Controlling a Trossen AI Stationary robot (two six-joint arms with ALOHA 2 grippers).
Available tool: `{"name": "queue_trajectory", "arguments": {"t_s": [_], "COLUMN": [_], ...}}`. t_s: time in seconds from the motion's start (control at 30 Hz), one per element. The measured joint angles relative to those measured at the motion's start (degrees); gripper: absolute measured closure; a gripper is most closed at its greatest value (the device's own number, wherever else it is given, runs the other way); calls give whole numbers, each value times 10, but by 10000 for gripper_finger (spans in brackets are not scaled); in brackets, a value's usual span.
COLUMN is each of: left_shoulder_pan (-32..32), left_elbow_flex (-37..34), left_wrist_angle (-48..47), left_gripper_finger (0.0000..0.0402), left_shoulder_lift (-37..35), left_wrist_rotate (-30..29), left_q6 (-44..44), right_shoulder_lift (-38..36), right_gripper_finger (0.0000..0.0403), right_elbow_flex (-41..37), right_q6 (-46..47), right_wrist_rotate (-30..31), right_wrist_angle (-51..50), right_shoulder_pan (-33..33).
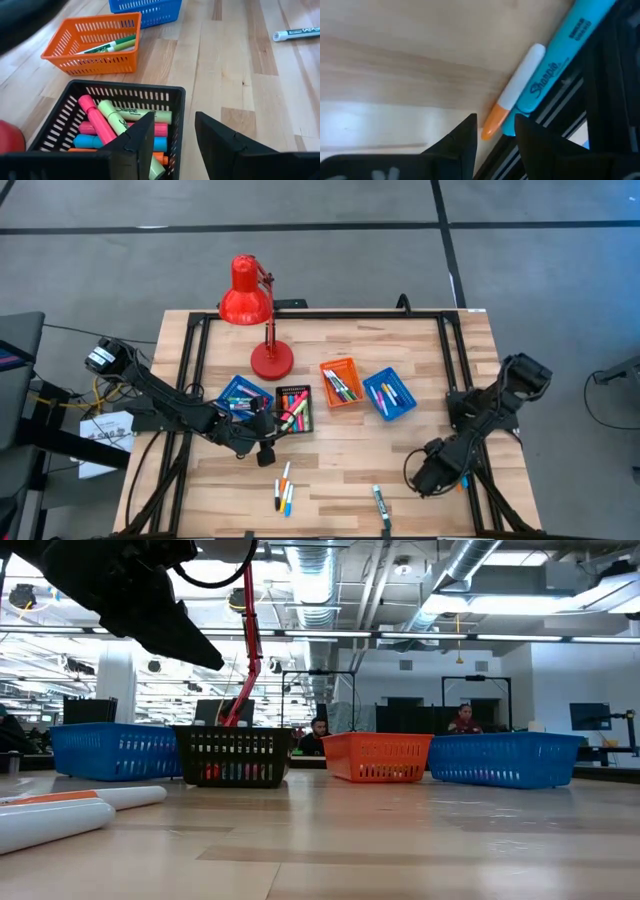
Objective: Pick & Place Markers
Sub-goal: Put the right small white and orange highlighter pen into the right blue basket
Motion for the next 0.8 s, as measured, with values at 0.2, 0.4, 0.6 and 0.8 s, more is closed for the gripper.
{"name": "queue_trajectory", "arguments": {"t_s": [0.2, 0.4, 0.6, 0.8], "left_shoulder_pan": [0, 0, 7, 16], "left_elbow_flex": [0, 0, 0, 0], "left_wrist_angle": [0, 3, 3, 3], "left_gripper_finger": [263, 263, 263, 263], "left_shoulder_lift": [0, 0, 0, 0], "left_wrist_rotate": [0, 0, 0, 0], "left_q6": [15, 15, 14, 13], "right_shoulder_lift": [-20, -48, -55, -45], "right_gripper_finger": [282, 282, 283, 285], "right_elbow_flex": [-44, -77, -79, -78], "right_q6": [44, 85, 86, 81], "right_wrist_rotate": [0, 24, 70, 70], "right_wrist_angle": [32, 104, 113, 116], "right_shoulder_pan": [38, 56, 57, 57]}}
